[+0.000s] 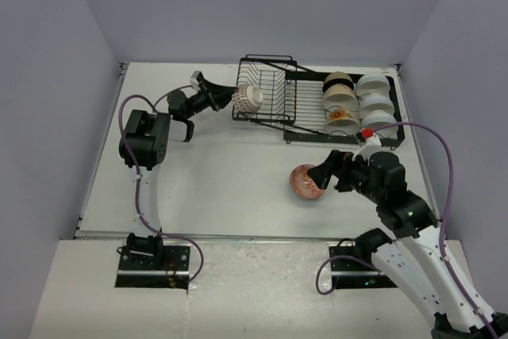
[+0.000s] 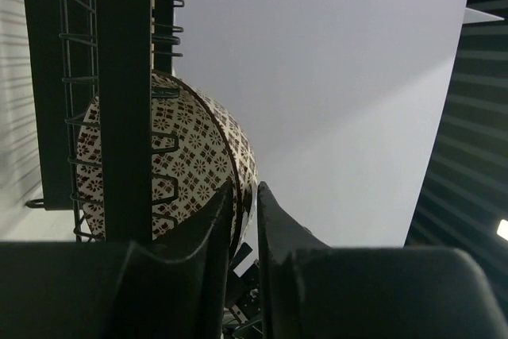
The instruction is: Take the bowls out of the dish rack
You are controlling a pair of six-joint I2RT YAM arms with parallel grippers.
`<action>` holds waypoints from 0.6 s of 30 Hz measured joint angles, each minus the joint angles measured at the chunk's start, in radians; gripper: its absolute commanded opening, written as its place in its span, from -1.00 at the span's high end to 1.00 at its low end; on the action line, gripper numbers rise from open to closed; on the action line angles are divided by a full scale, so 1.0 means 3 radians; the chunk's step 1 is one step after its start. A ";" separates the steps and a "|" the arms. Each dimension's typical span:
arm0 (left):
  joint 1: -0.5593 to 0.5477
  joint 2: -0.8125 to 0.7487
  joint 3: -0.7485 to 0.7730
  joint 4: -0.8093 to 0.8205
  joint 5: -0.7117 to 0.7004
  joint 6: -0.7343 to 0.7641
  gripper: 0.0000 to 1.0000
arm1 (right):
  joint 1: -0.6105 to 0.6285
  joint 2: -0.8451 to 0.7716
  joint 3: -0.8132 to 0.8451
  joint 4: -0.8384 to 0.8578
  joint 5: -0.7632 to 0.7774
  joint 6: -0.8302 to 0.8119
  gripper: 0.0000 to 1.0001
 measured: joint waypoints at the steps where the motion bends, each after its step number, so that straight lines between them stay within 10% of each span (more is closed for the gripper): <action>1: -0.0001 0.0008 0.0000 -0.0001 -0.0004 -0.0001 0.70 | 0.0000 0.0000 0.0000 0.0000 -0.0001 -0.0005 -0.98; 18: -0.0076 0.0062 0.0114 0.0055 -0.0060 -0.0028 1.00 | 0.0000 0.0001 0.0000 0.0000 -0.0057 -0.0053 -0.98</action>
